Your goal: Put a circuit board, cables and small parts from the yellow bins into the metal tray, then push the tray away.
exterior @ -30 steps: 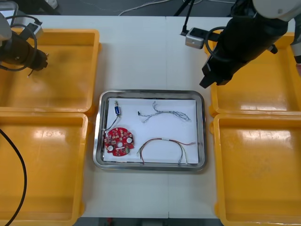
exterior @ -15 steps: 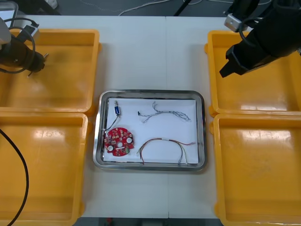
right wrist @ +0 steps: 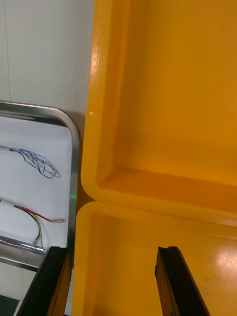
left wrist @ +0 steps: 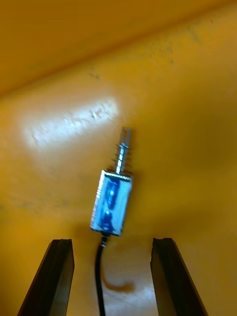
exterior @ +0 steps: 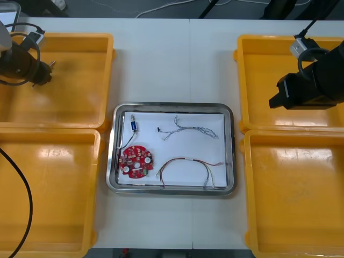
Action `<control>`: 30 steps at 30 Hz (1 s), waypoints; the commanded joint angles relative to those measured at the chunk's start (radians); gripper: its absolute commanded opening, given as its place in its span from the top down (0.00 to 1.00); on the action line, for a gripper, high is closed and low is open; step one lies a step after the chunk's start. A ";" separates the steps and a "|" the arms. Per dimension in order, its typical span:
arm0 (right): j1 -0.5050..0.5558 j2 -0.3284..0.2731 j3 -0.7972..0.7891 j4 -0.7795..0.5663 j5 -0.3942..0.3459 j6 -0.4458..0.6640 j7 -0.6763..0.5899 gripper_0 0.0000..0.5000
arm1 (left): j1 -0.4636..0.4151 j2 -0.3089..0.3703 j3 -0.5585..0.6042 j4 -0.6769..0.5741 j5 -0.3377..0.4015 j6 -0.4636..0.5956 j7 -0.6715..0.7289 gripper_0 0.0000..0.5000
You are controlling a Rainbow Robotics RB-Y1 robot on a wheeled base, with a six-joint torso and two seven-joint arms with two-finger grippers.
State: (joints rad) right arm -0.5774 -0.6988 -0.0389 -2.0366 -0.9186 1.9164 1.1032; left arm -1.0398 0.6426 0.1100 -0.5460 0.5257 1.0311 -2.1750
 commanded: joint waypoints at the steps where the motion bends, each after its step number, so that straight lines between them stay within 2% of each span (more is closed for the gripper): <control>1: 0.083 -0.045 -0.044 -0.099 0.009 0.003 -0.109 0.00 | -0.055 0.066 0.039 -0.003 0.051 0.073 -0.117 0.08; 10: 0.211 -0.057 -0.087 -0.172 0.009 0.003 -0.218 0.00 | -0.052 0.108 0.033 -0.003 0.109 0.181 -0.166 0.06; 16: 0.277 -0.082 -0.087 -0.235 0.058 0.003 -0.230 0.00 | -0.039 0.143 -0.016 -0.003 0.169 0.199 -0.174 0.06; 21: 0.333 -0.103 -0.090 -0.264 0.083 0.003 -0.233 0.00 | -0.020 0.160 -0.016 -0.003 0.177 0.208 -0.175 0.06; 30: 0.441 -0.142 -0.131 -0.277 0.066 0.003 -0.221 0.00 | 0.012 0.161 0.008 -0.008 0.149 0.202 -0.177 0.06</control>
State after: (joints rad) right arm -0.1922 -0.7937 -0.1165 -2.2746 -0.8456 1.9165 0.8949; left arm -1.0378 0.7499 0.1116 -0.5407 0.6906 1.2322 -2.2437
